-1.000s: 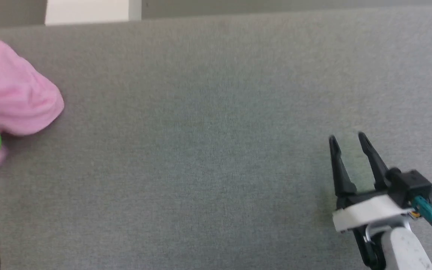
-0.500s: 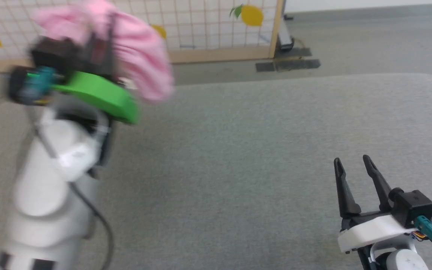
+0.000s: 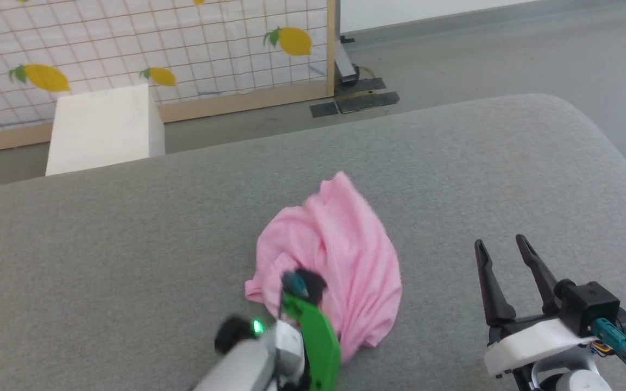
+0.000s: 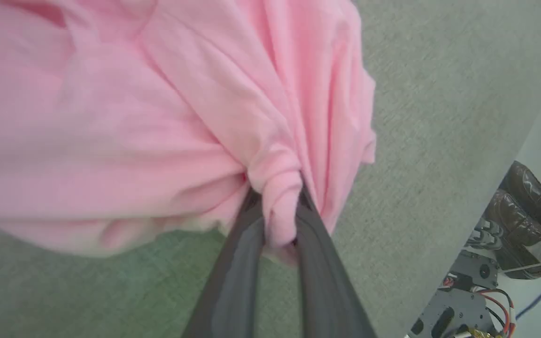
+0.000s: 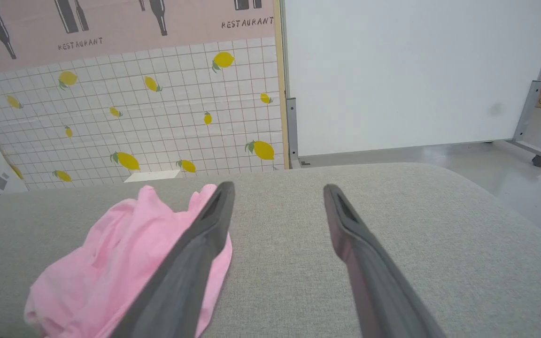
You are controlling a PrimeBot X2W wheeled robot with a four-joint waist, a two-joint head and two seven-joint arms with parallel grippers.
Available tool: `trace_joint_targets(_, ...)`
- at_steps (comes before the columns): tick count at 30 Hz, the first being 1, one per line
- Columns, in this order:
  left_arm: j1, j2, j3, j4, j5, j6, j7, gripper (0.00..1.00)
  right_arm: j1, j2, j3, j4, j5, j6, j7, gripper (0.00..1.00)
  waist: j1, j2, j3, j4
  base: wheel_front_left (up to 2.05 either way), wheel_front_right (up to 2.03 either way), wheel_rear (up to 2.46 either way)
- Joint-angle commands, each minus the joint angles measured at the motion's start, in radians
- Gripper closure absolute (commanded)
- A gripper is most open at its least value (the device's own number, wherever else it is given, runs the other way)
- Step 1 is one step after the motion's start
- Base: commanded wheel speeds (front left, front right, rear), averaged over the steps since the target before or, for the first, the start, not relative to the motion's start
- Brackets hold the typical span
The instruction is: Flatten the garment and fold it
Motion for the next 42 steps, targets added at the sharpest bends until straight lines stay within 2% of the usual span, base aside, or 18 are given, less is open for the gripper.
trace_joint_targets(1,0.019,-0.001,-0.013,0.009,-0.02,-0.004,0.057,0.03,0.009,0.0,-0.001,-0.004,-0.002,-0.002,0.003,0.0,0.0001,-0.0001,0.004,-0.001,0.0,0.0,0.0)
trace_joint_targets(3,0.026,-0.001,-0.006,-0.009,-0.035,0.004,0.076,0.0,0.012,0.0,-0.002,-0.006,0.001,-0.002,0.004,0.0,0.0001,-0.0001,0.009,0.009,0.0,0.0,0.0)
trace_joint_targets(6,0.027,0.004,0.041,-0.066,-0.04,0.039,0.002,0.0,0.012,0.0,-0.001,-0.008,0.004,-0.002,0.004,0.0,0.0001,-0.0001,0.016,0.03,0.0,0.0,0.0)
trace_joint_targets(10,0.041,0.013,0.142,-0.171,-0.055,0.068,-0.196,0.0,0.005,0.0,0.004,-0.012,0.005,-0.002,0.003,0.0,0.0001,-0.0001,0.018,0.067,0.0,0.0,0.0)
trace_joint_targets(15,0.088,0.054,0.295,-0.264,0.003,0.174,-0.523,0.0,-0.018,0.0,0.024,-0.019,-0.007,-0.002,0.007,0.0,0.0001,-0.0001,0.026,0.115,0.0,0.0,0.0)
trace_joint_targets(17,0.118,0.074,0.328,-0.278,0.03,0.193,-0.627,0.0,-0.034,0.0,0.041,-0.021,-0.011,-0.002,0.015,0.0,0.0001,-0.0001,0.031,0.133,0.0,0.0,0.0)
trace_joint_targets(22,0.194,0.093,0.397,-0.318,0.071,0.206,-0.695,0.0,-0.106,0.0,0.137,-0.014,-0.026,-0.002,0.08,0.0,0.0001,-0.0001,0.058,0.177,0.0,0.0,0.0)
trace_joint_targets(24,0.216,0.087,0.432,-0.343,0.087,0.206,-0.698,0.0,-0.149,0.0,0.196,0.012,-0.032,-0.002,0.156,0.0,0.0001,-0.0001,0.075,0.197,0.0,0.0,0.0)
trace_joint_targets(28,0.25,0.052,0.5,-0.391,0.133,0.194,-0.698,0.0,-0.237,-0.022,0.322,0.111,-0.012,-0.002,0.434,0.0,0.0001,-0.0001,0.105,0.239,0.0,0.0,0.0)
trace_joint_targets(33,0.261,0.009,0.549,-0.404,0.166,0.163,-0.698,0.0,-0.298,-0.049,0.365,0.179,-0.037,-0.002,0.732,0.0,0.0001,-0.0001,0.12,0.28,0.0,0.0,0.0)
trace_joint_targets(35,0.261,-0.003,0.56,-0.4,0.178,0.15,-0.698,0.0,-0.309,-0.049,0.383,0.167,-0.033,-0.002,0.784,1.0,0.0001,-0.0001,0.119,0.293,0.0,0.0,0.0)
trace_joint_targets(39,0.267,-0.02,0.581,-0.391,0.192,0.129,-0.699,0.0,-0.317,-0.037,0.406,0.109,0.017,-0.002,0.766,1.0,0.0001,-0.0001,0.105,0.301,0.0,0.0,0.0)
trace_joint_targets(42,0.273,-0.027,0.595,-0.388,0.201,0.117,-0.699,0.0,-0.337,-0.023,0.406,0.054,0.054,-0.002,0.689,1.0,0.0001,-0.0001,0.092,0.294,0.0,0.0,0.0)
